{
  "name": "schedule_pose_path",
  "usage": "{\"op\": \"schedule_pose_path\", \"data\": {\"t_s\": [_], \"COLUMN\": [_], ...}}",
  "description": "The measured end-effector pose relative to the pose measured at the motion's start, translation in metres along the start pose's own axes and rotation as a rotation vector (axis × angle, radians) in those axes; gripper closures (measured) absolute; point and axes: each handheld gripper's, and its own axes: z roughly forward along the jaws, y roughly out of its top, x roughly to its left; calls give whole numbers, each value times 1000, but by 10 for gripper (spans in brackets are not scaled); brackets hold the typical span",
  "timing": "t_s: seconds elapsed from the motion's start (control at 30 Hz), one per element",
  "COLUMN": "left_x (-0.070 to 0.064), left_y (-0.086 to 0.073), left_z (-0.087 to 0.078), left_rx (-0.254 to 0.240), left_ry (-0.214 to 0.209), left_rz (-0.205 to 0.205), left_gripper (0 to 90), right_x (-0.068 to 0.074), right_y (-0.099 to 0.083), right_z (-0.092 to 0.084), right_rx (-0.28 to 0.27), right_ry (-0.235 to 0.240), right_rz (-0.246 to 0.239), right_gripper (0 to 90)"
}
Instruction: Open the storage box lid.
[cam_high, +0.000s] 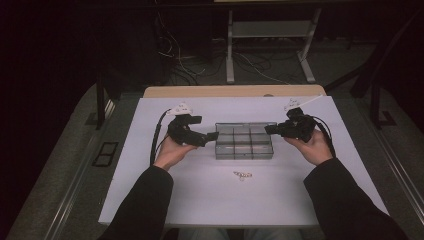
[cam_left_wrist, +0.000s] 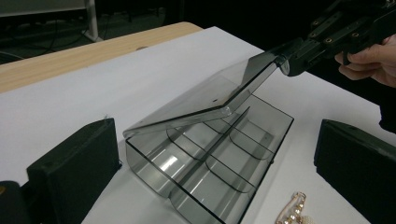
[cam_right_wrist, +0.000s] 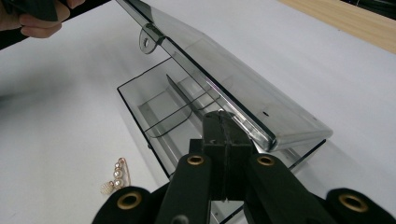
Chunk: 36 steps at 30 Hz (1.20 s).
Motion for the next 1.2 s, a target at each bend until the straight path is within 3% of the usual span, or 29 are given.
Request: {"op": "schedule_pose_path", "data": {"t_s": [0.3,0.4,0.7,0.87,1.03,1.2], "left_x": [6,8,10,12,15,16], "left_y": [8,10,12,16,16,16], "left_z": [12,16,30,34,34,35], "left_rx": [34,18,4,-19,-53,-74], "left_ry": [12,9,46,52,57,40], "left_rz": [-13,-4,22,34,29,34], "left_gripper": [0,14,146,257,429,567], "right_x": [-5,-7,-15,-19,-23,-26], "right_y": [6,9,15,15,15,17], "right_z": [0,-1,0,2,3,1], "right_rx": [-4,-7,-17,-18,-23,-33], "right_ry": [-9,-8,-11,-13,-20,-21], "right_rz": [-4,3,14,25,35,44], "right_gripper": [893,893,893,893,893,893]}}
